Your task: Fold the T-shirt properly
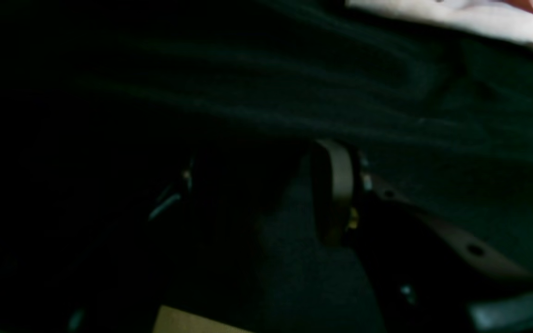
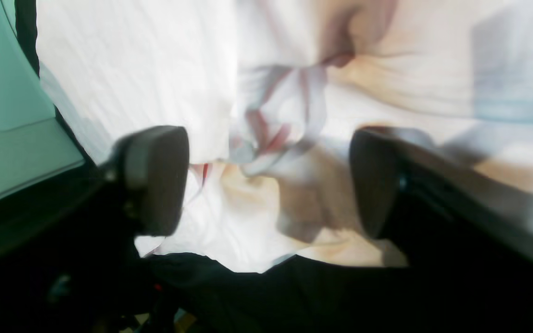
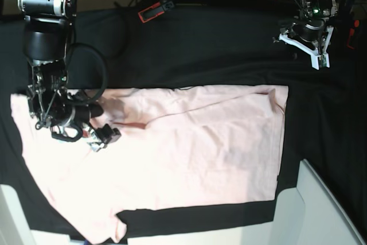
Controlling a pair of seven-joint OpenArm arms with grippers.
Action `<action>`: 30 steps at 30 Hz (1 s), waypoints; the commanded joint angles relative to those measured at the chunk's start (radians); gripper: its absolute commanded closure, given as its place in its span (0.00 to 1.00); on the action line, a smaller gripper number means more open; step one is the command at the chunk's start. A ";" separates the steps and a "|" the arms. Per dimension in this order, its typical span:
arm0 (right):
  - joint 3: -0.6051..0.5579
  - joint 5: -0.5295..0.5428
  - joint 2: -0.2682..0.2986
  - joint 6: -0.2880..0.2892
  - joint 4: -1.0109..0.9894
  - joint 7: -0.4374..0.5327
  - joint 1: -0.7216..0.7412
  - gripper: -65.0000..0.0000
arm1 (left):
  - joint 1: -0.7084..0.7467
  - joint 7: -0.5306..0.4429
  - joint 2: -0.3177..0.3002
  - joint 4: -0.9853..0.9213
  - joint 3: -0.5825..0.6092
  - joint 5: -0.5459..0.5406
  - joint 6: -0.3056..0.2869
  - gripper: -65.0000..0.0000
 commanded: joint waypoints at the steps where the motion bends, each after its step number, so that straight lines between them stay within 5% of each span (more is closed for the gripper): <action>1: 0.003 0.039 0.008 0.021 0.026 0.007 0.009 0.17 | 0.001 -0.019 -0.010 0.018 -0.003 -0.001 -0.001 0.52; 6: -0.001 0.072 0.017 0.171 0.218 0.063 -0.082 0.33 | -0.004 -0.021 -0.009 0.021 0.008 -0.002 -0.052 0.52; 9: -0.007 0.043 0.034 0.168 0.290 0.063 -0.120 0.38 | -0.033 -0.021 0.004 0.012 0.037 -0.005 -0.144 0.51; 15: -0.001 0.043 0.047 0.171 0.289 0.070 -0.175 0.38 | -0.070 -0.017 0.037 0.014 0.042 -0.203 -0.148 0.50; 21: 0.000 0.043 0.070 0.176 0.289 0.070 -0.195 0.38 | -0.099 -0.017 0.036 0.012 0.043 -0.345 -0.150 0.24; 30: -0.004 0.043 0.083 0.177 0.289 0.071 -0.214 0.38 | -0.162 -0.019 0.044 -0.031 0.045 -0.559 -0.151 0.37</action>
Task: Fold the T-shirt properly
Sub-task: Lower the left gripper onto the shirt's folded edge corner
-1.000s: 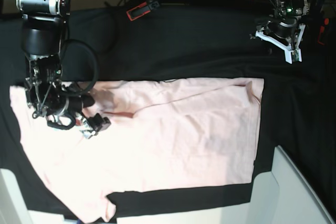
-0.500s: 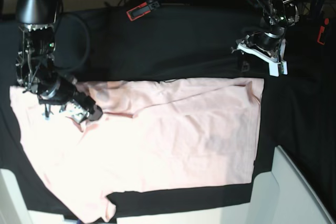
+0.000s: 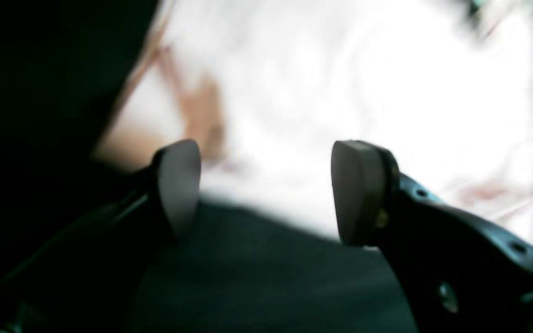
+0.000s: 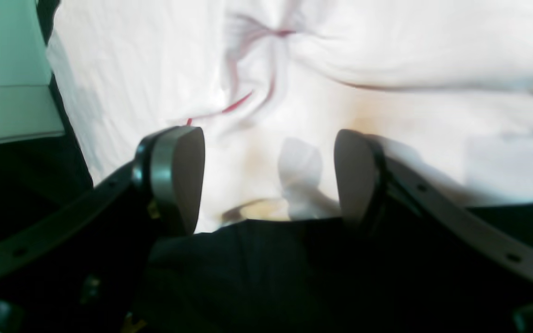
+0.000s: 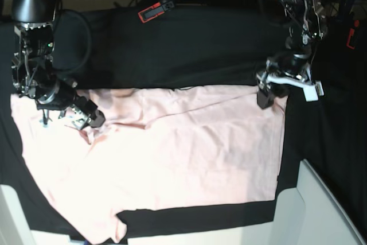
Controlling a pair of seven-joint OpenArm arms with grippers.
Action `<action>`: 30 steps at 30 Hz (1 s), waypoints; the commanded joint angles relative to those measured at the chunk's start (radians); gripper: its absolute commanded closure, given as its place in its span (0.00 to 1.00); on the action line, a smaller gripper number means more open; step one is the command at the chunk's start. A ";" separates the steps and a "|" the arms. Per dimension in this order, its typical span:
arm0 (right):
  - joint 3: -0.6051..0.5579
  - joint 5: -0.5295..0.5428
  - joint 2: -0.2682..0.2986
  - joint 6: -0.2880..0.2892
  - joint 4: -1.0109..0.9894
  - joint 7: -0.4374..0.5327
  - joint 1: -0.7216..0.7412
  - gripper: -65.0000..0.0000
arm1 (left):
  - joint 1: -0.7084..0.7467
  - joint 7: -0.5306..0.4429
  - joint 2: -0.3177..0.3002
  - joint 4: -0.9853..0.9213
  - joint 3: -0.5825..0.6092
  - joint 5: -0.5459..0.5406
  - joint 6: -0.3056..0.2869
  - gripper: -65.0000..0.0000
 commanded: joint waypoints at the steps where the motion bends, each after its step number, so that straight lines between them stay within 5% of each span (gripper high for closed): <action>1: 0.006 0.015 0.013 0.013 0.017 0.009 0.012 0.38 | 0.000 -0.015 -0.007 -0.004 -0.003 -0.036 -0.003 0.37; 8: 0.004 0.015 0.013 0.013 0.017 0.009 0.010 0.38 | -0.017 -0.009 0.008 -0.039 -0.001 -0.148 -0.003 0.37; 30: 0.003 0.015 0.013 0.013 0.017 0.009 0.010 0.38 | -0.054 -0.012 0.048 -0.138 -0.001 -0.148 -0.003 0.37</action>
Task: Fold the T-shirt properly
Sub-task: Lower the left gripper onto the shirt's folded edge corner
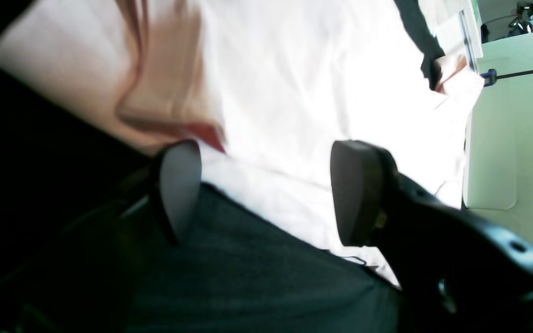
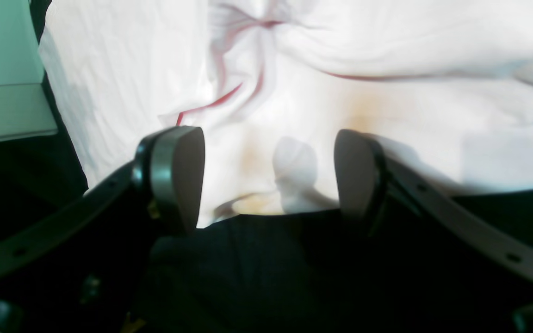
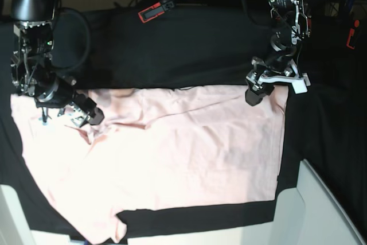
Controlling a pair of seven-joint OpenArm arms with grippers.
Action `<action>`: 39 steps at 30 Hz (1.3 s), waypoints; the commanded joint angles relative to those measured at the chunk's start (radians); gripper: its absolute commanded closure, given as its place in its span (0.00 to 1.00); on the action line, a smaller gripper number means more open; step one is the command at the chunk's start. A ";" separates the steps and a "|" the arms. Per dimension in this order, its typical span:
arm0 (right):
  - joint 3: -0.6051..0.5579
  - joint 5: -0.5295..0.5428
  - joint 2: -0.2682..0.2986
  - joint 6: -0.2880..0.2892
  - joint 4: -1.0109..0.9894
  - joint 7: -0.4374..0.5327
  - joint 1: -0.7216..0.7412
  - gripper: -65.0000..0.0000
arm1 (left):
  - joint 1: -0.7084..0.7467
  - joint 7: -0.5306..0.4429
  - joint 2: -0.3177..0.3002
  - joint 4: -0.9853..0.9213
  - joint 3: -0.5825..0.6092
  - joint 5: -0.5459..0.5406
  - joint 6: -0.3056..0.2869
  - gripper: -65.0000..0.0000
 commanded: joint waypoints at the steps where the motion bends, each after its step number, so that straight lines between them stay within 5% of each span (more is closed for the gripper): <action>1: 0.002 0.015 0.010 0.013 0.017 0.012 0.018 0.38 | -0.009 -0.016 -0.008 0.014 -0.002 -0.013 -0.019 0.37; 39: 0.002 0.015 0.010 0.013 0.016 0.012 0.018 0.38 | -0.130 -0.017 -0.043 -0.112 -0.013 -0.013 -0.017 0.38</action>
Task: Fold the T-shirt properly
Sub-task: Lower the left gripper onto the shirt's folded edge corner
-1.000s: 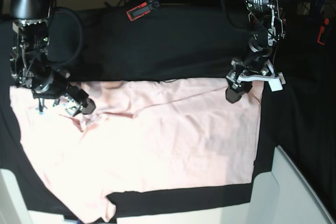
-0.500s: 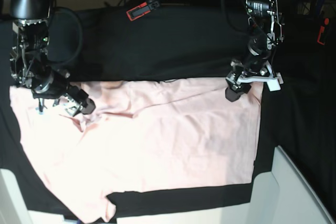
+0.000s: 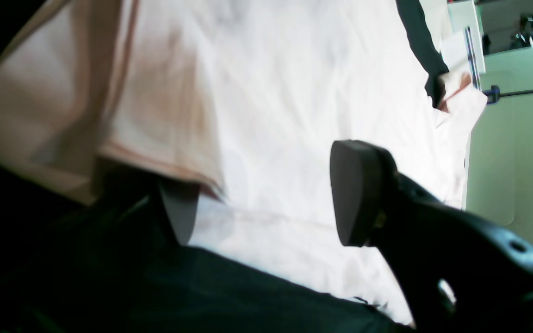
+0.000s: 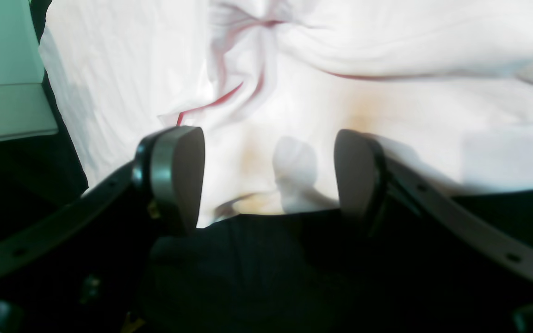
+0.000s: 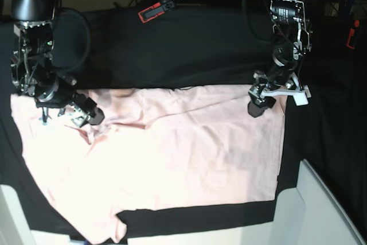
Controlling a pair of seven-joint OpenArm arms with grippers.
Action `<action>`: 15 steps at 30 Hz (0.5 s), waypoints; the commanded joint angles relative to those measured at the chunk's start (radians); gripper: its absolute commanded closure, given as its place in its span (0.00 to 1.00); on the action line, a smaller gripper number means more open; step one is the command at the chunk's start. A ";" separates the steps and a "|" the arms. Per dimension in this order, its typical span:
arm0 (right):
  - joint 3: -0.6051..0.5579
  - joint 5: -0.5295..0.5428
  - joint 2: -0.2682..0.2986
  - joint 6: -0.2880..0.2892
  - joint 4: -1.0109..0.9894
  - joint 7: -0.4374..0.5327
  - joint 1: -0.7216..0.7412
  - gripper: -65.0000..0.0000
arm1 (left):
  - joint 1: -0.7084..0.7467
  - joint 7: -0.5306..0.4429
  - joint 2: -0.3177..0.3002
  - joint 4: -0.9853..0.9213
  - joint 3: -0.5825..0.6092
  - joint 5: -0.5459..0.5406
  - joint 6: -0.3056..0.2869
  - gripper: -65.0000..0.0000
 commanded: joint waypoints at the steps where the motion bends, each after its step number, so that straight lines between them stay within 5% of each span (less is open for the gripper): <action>1: 0.002 0.015 0.010 0.013 0.016 0.012 0.018 0.38 | -0.015 -0.014 -0.009 0.016 -0.001 -0.016 -0.015 0.38; 12: 0.005 0.015 0.010 0.013 0.016 0.012 0.018 0.38 | -0.050 -0.014 -0.009 -0.026 -0.001 -0.013 -0.015 0.40; 15: 0.005 0.015 0.010 0.013 0.016 0.012 0.018 0.38 | -0.050 -0.014 -0.009 -0.027 -0.001 -0.013 -0.015 0.59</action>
